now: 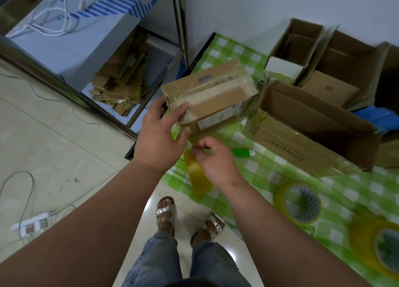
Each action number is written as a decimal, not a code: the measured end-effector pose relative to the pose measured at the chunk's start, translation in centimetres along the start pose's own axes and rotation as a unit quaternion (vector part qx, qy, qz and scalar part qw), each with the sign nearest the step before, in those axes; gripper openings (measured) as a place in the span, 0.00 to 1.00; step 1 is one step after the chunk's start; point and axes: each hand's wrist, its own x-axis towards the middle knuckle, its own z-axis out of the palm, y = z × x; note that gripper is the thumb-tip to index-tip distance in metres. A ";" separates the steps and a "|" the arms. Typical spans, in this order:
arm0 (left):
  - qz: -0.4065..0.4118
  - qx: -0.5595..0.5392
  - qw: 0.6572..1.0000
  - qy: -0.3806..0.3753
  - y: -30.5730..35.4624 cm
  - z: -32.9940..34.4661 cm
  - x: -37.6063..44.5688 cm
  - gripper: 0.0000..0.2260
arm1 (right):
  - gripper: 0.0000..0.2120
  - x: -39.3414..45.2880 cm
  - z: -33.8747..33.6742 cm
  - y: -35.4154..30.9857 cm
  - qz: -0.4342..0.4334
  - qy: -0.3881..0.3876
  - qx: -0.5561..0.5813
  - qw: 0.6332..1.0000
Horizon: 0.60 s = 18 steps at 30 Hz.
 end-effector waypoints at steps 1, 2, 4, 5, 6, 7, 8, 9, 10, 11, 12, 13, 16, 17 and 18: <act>0.001 0.008 1.000 0.000 -0.2 0.0 0.1 0.23 | 0.05 -0.1 0.1 0.1 -0.004 0.004 0.000 1.000; 0.000 0.012 1.000 0.002 -0.3 0.1 0.3 0.24 | 0.05 -0.3 0.2 0.1 -0.007 0.007 0.001 1.000; 0.000 0.019 1.000 0.013 -0.5 0.1 0.6 0.25 | 0.05 -0.6 0.3 0.3 -0.010 0.011 0.006 1.000; 0.002 0.023 1.000 0.018 -0.5 0.1 0.7 0.25 | 0.06 -0.8 0.3 0.5 -0.011 0.013 0.010 1.000; 0.008 0.029 0.999 0.021 -0.4 0.1 0.7 0.24 | 0.06 -0.9 0.2 0.6 -0.011 0.013 0.020 1.000; 0.015 0.036 0.999 0.022 -0.4 0.1 0.7 0.24 | 0.07 -1.1 0.1 0.8 -0.006 0.013 0.036 0.999; 0.023 0.044 0.998 0.023 -0.4 0.1 0.6 0.24 | 0.07 -1.2 -0.1 0.9 0.000 0.012 0.055 0.998; 0.033 0.055 0.998 0.025 -0.4 0.1 0.7 0.24 | 0.08 -1.3 -0.3 0.9 0.005 0.013 0.075 0.997; 0.046 0.067 0.996 0.029 -0.5 0.0 0.8 0.24 | 0.08 -1.3 -0.5 1.0 0.011 0.017 0.092 0.996; 0.059 0.077 0.995 0.034 -0.5 0.0 0.9 0.24 | 0.08 -1.3 -0.6 1.0 0.017 0.023 0.107 0.994; 0.070 0.082 0.993 0.037 -0.6 0.0 1.1 0.24 | 0.09 -1.3 -0.7 1.1 0.021 0.029 0.119 0.992; 0.078 0.084 0.993 0.036 -0.7 0.0 1.2 0.24 | 0.09 -1.3 -0.9 1.1 0.024 0.034 0.127 0.991; 0.063 0.078 0.995 0.024 -0.7 0.4 1.4 0.25 | 0.08 -1.0 -0.9 1.3 0.020 0.041 0.130 0.991; 0.055 0.073 0.996 0.026 -0.6 0.6 1.4 0.25 | 0.08 -0.9 -0.9 1.3 0.016 0.040 0.128 0.991; 0.048 0.066 0.996 0.030 -0.4 0.8 1.4 0.25 | 0.09 -0.8 -0.9 1.3 0.013 0.037 0.126 0.991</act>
